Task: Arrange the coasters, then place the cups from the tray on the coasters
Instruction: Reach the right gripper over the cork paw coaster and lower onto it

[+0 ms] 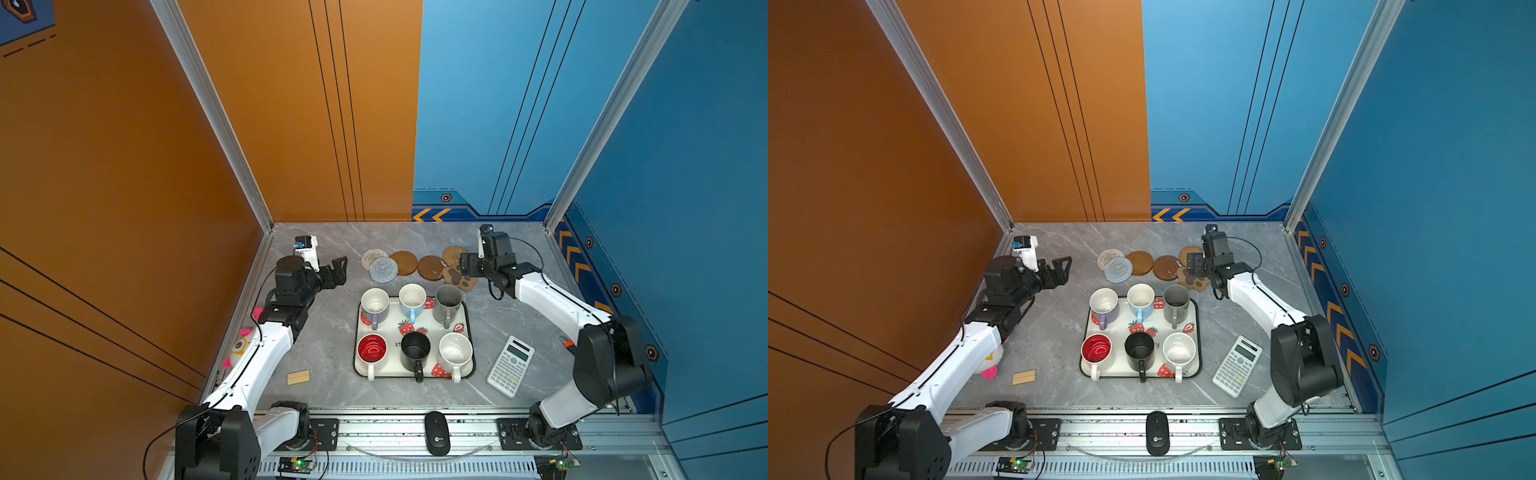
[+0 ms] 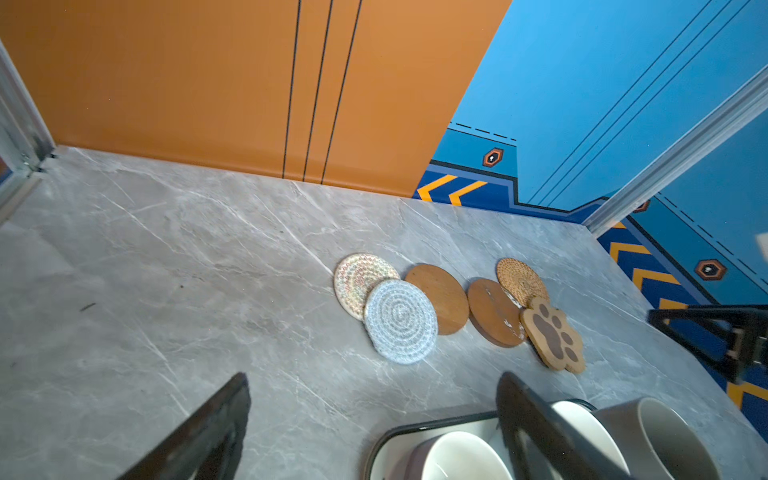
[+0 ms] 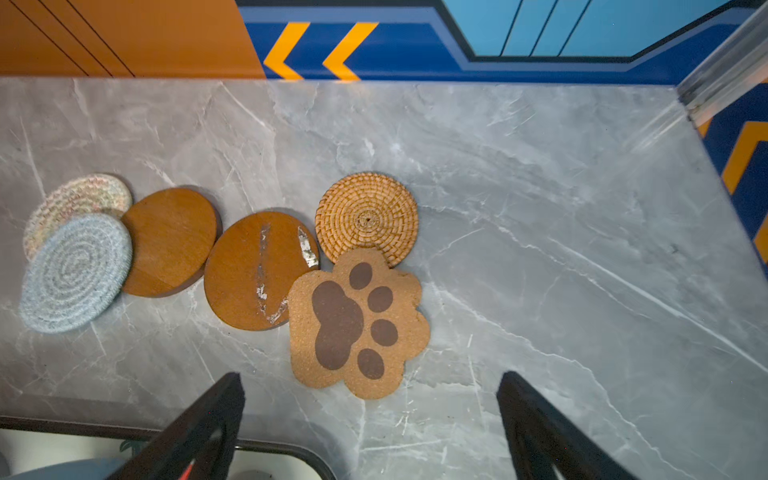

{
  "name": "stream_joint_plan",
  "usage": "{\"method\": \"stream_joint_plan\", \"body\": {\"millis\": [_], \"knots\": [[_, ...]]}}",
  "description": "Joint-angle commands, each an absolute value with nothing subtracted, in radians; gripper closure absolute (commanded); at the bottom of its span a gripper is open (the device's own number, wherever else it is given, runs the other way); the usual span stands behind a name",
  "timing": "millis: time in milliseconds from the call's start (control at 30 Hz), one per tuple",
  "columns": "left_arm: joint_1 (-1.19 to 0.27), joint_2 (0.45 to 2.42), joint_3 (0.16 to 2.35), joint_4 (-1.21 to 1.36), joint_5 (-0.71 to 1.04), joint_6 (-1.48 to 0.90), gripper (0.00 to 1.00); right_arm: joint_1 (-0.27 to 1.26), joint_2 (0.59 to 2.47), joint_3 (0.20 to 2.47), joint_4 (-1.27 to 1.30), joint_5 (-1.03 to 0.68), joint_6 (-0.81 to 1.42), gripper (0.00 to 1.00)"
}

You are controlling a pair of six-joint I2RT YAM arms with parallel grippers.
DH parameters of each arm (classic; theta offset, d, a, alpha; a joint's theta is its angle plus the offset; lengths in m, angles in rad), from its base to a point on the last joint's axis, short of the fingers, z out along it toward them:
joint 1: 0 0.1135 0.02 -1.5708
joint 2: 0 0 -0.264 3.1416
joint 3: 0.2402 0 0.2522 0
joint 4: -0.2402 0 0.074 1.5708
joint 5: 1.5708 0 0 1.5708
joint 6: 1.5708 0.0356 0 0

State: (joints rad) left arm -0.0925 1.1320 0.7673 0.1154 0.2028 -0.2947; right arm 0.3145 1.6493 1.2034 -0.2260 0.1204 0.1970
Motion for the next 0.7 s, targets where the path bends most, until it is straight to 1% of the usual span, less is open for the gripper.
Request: {"method": "stream_joint_plan", "body": {"millis": [0,167,267,467,533,667], "knots": [[-0.118,1.132,0.762,0.095,0.241,-0.312,0.07,0.322,1.75,1.304,-0.322,0.065,0.227,0.06],[-0.142,1.121,0.765,0.095,0.235,-0.293,0.07,0.325,1.943,1.476,-0.404,0.015,0.227,0.08],[-0.148,1.107,0.764,0.088,0.224,-0.284,0.07,0.331,2.026,1.537,-0.433,-0.023,0.231,0.09],[-0.152,1.077,0.766,0.063,0.192,-0.258,0.07,0.341,2.066,1.558,-0.431,-0.009,0.235,0.09],[-0.152,1.071,0.766,0.063,0.192,-0.252,0.06,0.341,2.113,1.566,-0.431,-0.016,0.237,0.09],[-0.155,1.069,0.767,0.063,0.193,-0.249,0.06,0.341,2.152,1.582,-0.433,-0.016,0.249,0.06]]}}
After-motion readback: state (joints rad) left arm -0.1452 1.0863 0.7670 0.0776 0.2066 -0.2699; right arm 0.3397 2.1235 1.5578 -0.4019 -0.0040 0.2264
